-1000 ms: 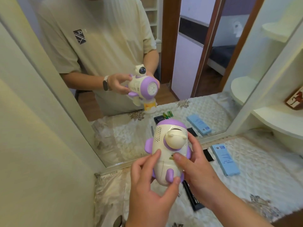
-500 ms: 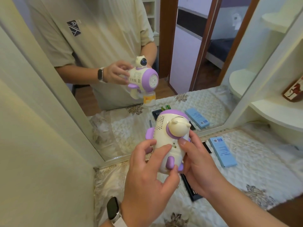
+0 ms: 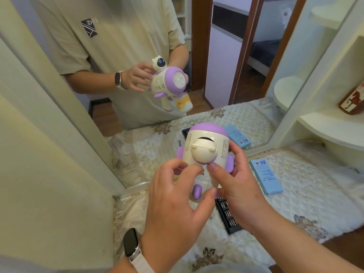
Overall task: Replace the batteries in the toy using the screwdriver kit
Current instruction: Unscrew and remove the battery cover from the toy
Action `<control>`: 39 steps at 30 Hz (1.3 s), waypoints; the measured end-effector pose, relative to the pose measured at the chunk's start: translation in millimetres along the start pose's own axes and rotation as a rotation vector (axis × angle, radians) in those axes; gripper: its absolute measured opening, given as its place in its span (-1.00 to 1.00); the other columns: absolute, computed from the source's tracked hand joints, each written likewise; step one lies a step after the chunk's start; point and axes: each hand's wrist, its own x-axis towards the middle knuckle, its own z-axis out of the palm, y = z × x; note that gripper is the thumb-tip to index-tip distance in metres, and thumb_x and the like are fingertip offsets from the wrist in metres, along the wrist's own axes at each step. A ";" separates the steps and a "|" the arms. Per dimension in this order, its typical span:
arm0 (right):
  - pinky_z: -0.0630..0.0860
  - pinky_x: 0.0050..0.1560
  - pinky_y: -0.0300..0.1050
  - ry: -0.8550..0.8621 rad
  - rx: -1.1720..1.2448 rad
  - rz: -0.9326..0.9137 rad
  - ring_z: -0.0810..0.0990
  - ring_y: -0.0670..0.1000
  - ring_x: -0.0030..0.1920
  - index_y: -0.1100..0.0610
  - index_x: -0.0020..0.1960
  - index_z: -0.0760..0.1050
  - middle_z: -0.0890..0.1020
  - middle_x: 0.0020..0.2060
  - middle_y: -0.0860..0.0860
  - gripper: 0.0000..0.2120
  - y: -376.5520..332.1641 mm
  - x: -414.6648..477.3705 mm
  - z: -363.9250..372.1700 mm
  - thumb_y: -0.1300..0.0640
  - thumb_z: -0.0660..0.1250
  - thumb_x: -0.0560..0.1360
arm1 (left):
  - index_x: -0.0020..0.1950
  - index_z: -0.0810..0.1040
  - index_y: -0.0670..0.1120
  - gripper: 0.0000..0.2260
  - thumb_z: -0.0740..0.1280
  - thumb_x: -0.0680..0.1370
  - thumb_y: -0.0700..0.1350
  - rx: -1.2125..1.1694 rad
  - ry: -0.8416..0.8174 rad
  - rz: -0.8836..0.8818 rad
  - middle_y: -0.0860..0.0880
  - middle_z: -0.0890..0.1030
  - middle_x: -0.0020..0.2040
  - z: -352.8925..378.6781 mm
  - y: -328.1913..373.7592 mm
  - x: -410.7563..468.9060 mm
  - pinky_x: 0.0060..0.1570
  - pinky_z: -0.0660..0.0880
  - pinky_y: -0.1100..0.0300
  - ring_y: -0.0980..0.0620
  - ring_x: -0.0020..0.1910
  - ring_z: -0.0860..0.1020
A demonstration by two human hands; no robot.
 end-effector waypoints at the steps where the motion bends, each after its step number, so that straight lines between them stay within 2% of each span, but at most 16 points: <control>1: 0.61 -0.19 0.11 0.017 -0.019 -0.016 0.66 0.12 0.08 -0.23 0.34 0.33 0.66 0.08 -0.09 -0.37 -1.9 -1.1 -0.7 0.02 0.48 0.35 | 0.17 0.46 0.06 -0.69 0.36 0.47 0.10 -0.003 0.001 0.010 0.04 0.38 0.08 0.2 0.6 0.6 -0.03 0.49 -0.01 0.00 -0.02 0.46; 4: 0.62 -0.24 0.07 0.053 -0.047 -0.044 0.67 0.14 0.03 -0.19 0.36 0.31 0.66 0.05 -0.07 -0.34 -7.3 -4.2 -2.8 0.02 0.47 0.33 | 0.18 0.48 0.04 -0.71 0.36 0.49 0.05 -0.035 0.002 0.027 0.04 0.39 0.06 2.2 3.8 -0.2 -0.03 0.50 0.01 0.00 0.00 0.48; 7: 0.63 -0.28 0.01 0.082 -0.053 -0.065 0.67 0.12 0.02 -0.19 0.37 0.29 0.66 0.07 -0.04 -0.32 -9.1 -6.0 -4.5 0.04 0.49 0.33 | 0.15 0.53 0.01 -0.74 0.34 0.50 0.04 -0.098 -0.005 -0.025 0.06 0.44 0.04 5.1 6.4 -0.8 0.03 0.47 0.16 0.06 0.02 0.49; 9: 0.60 -0.34 -0.09 0.099 -0.047 -0.082 0.67 0.09 0.03 -0.24 0.33 0.30 0.65 0.08 -0.04 -0.32 -9.9 -7.4 -5.1 0.05 0.56 0.34 | 0.09 0.51 0.08 -0.74 0.34 0.45 0.11 -0.246 -0.010 -0.235 0.13 0.48 0.03 7.2 9.0 2.3 0.04 0.45 0.25 0.11 0.04 0.51; 12: 0.60 -0.35 -0.13 0.111 -0.050 -0.109 0.67 0.03 0.04 -0.28 0.28 0.30 0.63 0.13 -0.02 -0.29 -10.4 -9.3 -4.6 0.09 0.55 0.27 | 0.01 0.50 0.16 -0.69 0.38 0.31 0.18 -0.582 -0.041 -0.617 0.15 0.58 -0.02 13.4 12.0 10.0 -0.02 0.51 0.19 0.14 -0.01 0.57; 14: 0.65 -0.22 -0.02 0.122 -0.105 -0.155 0.65 -0.02 0.07 -0.29 0.31 0.29 0.61 0.17 -0.05 -0.23 -7.9 -9.4 -5.8 0.04 0.63 0.26 | 0.01 0.52 0.14 -0.69 0.42 0.30 0.12 -0.702 -0.065 -0.740 0.16 0.61 -0.06 17.6 10.5 13.0 -0.08 0.56 0.12 0.12 -0.06 0.61; 17: 0.62 0.01 0.25 0.120 -0.176 -0.203 0.61 0.00 0.17 -0.27 0.38 0.26 0.58 0.23 -0.06 -0.17 -3.4 -9.5 -9.4 -0.05 0.56 0.21 | 0.02 0.54 0.12 -0.65 0.44 0.27 0.13 -0.790 -0.111 -0.841 0.07 0.62 0.01 18.6 11.2 14.8 0.02 0.61 -0.10 0.06 -0.06 0.64; 19: 0.61 0.01 0.26 0.114 -0.186 -0.211 0.61 0.01 0.18 -0.25 0.39 0.26 0.58 0.22 -0.05 -0.16 -1.3 -10.4 -11.2 -0.04 0.56 0.20 | 0.04 0.53 0.08 -0.62 0.45 0.26 0.12 -0.822 -0.135 -0.862 0.00 0.61 0.05 17.0 13.3 14.9 0.02 0.59 -0.09 0.08 -0.13 0.62; 23: 0.62 0.01 -0.11 0.101 -0.174 -0.258 0.61 -0.01 0.17 -0.24 0.38 0.27 0.57 0.22 0.00 -0.18 0.5 -13.1 -13.5 0.01 0.55 0.20 | 0.07 0.51 0.02 -0.67 0.40 0.33 0.03 -0.874 -0.170 -0.879 -0.02 0.58 0.04 15.5 17.1 14.8 -0.03 0.61 -0.07 0.20 -0.22 0.60; 26: 0.59 -0.05 -0.22 0.089 -0.145 -0.264 0.60 0.00 0.17 -0.22 0.38 0.28 0.57 0.23 0.03 -0.18 2.1 -14.8 -14.0 0.12 0.57 0.24 | 0.07 0.49 0.03 -0.67 0.39 0.34 0.03 -0.906 -0.188 -0.889 -0.05 0.58 0.07 16.2 16.7 12.6 -0.01 0.61 -0.11 0.19 -0.17 0.63; 29: 0.59 -0.12 -0.23 0.085 -0.124 -0.251 0.60 0.02 0.17 -0.26 0.34 0.28 0.57 0.21 0.04 -0.20 3.8 -16.7 -14.3 0.20 0.55 0.26 | 0.09 0.48 0.01 -0.66 0.39 0.35 -0.01 -0.950 -0.189 -0.888 -0.11 0.59 0.09 18.0 14.8 9.9 0.01 0.60 -0.15 0.06 -0.13 0.63; 32: 0.60 -0.12 -0.19 0.085 -0.130 -0.227 0.63 -0.01 0.12 -0.31 0.31 0.30 0.61 0.17 -0.01 -0.23 3.9 -17.9 -14.0 0.07 0.57 0.23 | 0.13 0.47 -0.03 -0.63 0.36 0.34 -0.05 -0.979 -0.184 -0.853 -0.07 0.59 0.03 17.5 12.6 8.1 -0.13 0.58 0.08 0.09 -0.18 0.60; 34: 0.60 -0.23 -0.17 0.094 -0.084 -0.163 0.66 -0.02 0.06 -0.31 0.26 0.33 0.63 0.12 -0.06 -0.29 4.2 -18.1 -14.1 0.02 0.56 0.22 | 0.16 0.47 -0.04 -0.61 0.35 0.35 -0.05 -0.993 -0.205 -0.825 -0.05 0.60 0.05 16.1 9.5 5.6 -0.15 0.55 0.15 0.12 -0.14 0.63; 37: 0.56 -0.38 -0.10 0.059 -0.024 -0.066 0.68 0.06 0.00 -0.22 0.24 0.36 0.66 0.06 -0.05 -0.34 3.2 -15.8 -18.0 -0.09 0.52 0.20 | 0.24 0.45 0.01 -0.59 0.34 0.40 0.02 -1.039 -0.243 -0.812 -0.08 0.62 0.15 13.9 2.5 2.0 -0.08 0.57 0.09 0.04 -0.01 0.65; 39: 0.53 -0.43 -0.10 -0.006 -0.038 -0.010 0.69 0.08 -0.05 -0.13 0.23 0.37 0.68 0.02 -0.06 -0.34 1.4 -13.7 -21.0 -0.10 0.50 0.18 | 0.30 0.39 0.06 -0.52 0.37 0.41 0.09 -1.032 -0.253 -0.790 -0.04 0.62 0.19 12.1 -1.8 1.9 -0.04 0.58 0.06 -0.01 0.08 0.65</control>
